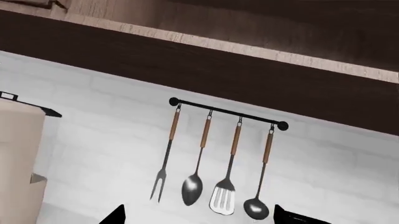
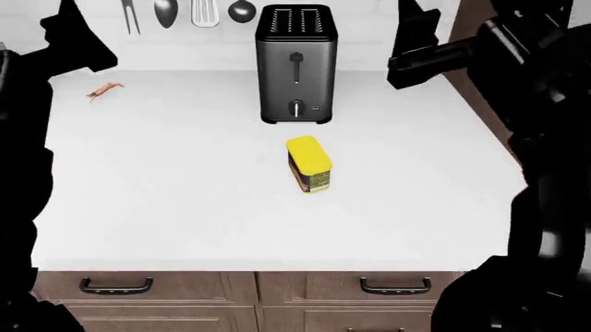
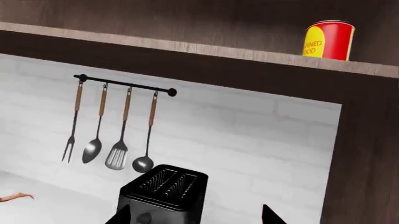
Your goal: Pick the cans from the counter and place them in their designated side in the cabinet.
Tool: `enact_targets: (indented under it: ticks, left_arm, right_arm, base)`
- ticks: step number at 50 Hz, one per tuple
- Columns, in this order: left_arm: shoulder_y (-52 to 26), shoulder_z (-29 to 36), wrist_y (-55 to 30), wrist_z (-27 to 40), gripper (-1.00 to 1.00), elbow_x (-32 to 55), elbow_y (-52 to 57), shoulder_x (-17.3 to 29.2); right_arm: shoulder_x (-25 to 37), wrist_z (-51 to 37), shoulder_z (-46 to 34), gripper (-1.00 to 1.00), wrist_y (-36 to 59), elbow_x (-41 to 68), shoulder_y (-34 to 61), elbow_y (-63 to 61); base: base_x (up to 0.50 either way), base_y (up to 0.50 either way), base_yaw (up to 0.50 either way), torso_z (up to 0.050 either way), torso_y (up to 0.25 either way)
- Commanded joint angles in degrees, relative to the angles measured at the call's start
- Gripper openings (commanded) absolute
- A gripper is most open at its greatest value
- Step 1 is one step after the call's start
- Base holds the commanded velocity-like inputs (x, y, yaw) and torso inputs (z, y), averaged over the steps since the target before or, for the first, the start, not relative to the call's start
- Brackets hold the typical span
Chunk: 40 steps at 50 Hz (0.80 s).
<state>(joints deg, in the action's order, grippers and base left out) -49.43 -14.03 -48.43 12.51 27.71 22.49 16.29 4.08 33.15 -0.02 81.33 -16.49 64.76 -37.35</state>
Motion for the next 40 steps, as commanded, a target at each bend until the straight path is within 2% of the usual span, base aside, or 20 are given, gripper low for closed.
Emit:
enact_targets:
  ticks: [1, 6, 15, 23, 40]
  left_arm:
    - [9.47, -0.24, 2.3, 0.12, 1.0, -0.4, 3.06, -1.52]
    - [10.81, -0.31, 4.43, 0.22, 1.0, -0.95, 2.22, -2.43]
    - [13.5, -0.43, 5.63, 0.85, 1.0, -1.28, 2.24, -3.27]
    - [14.44, -0.82, 4.72, 1.13, 1.0, -0.32, 2.2, -3.42]
    - [14.86, -0.93, 3.27, 1.75, 1.0, 0.83, 2.74, -2.85]
  right_arm:
    - [-2.41, -0.35, 1.09, 1.0, -4.5, 1.95, -14.03, 1.18]
    - [-1.63, -0.92, -2.24, 1.0, -6.61, 2.63, -20.13, 2.36]
    - [-2.77, -2.8, -1.55, 1.0, -11.37, 5.24, -27.98, 4.63]
    - [-3.44, -5.19, -1.31, 1.0, -13.29, 9.61, -30.35, 7.1]
    - [-2.69, -9.15, -0.52, 1.0, -9.16, 16.97, -31.65, 4.69]
  base:
    - [0.0, 0.0, 0.0, 0.0, 0.0]
    - [0.0, 0.0, 0.0, 0.0, 0.0]
    - [0.0, 0.0, 0.0, 0.0, 0.0]
    - [0.0, 0.0, 0.0, 0.0, 0.0]
    - [0.0, 0.0, 0.0, 0.0, 0.0]
